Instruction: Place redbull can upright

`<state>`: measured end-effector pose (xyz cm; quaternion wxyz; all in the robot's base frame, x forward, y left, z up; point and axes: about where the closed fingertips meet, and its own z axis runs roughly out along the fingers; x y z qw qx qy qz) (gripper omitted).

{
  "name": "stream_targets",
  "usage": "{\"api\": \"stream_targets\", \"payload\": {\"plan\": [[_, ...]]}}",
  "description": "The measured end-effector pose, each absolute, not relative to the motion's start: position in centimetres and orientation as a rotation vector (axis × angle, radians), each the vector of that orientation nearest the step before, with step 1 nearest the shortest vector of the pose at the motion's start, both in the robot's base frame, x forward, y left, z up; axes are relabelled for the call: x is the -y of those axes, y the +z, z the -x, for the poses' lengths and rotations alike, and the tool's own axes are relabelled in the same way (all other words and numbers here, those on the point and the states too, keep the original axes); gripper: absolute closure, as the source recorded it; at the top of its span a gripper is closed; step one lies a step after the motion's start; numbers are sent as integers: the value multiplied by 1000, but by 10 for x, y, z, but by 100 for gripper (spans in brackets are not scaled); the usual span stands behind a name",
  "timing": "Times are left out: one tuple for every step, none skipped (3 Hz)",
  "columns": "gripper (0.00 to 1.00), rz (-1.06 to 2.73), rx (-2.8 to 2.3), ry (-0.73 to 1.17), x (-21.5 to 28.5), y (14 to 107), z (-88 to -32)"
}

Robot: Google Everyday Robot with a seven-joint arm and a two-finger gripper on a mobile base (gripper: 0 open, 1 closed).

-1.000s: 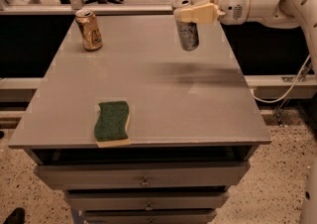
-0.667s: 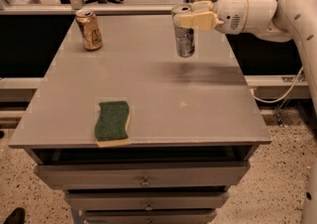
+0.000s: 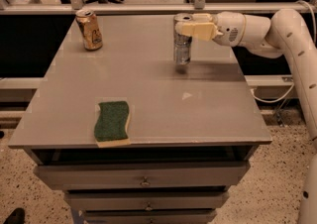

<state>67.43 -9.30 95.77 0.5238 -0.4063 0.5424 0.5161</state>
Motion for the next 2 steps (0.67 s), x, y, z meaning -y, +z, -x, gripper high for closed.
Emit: {"api": "stream_targets", "payload": {"plan": [[81, 979, -1249, 1228, 96, 956, -671], [57, 991, -1220, 1221, 99, 952, -667]]}}
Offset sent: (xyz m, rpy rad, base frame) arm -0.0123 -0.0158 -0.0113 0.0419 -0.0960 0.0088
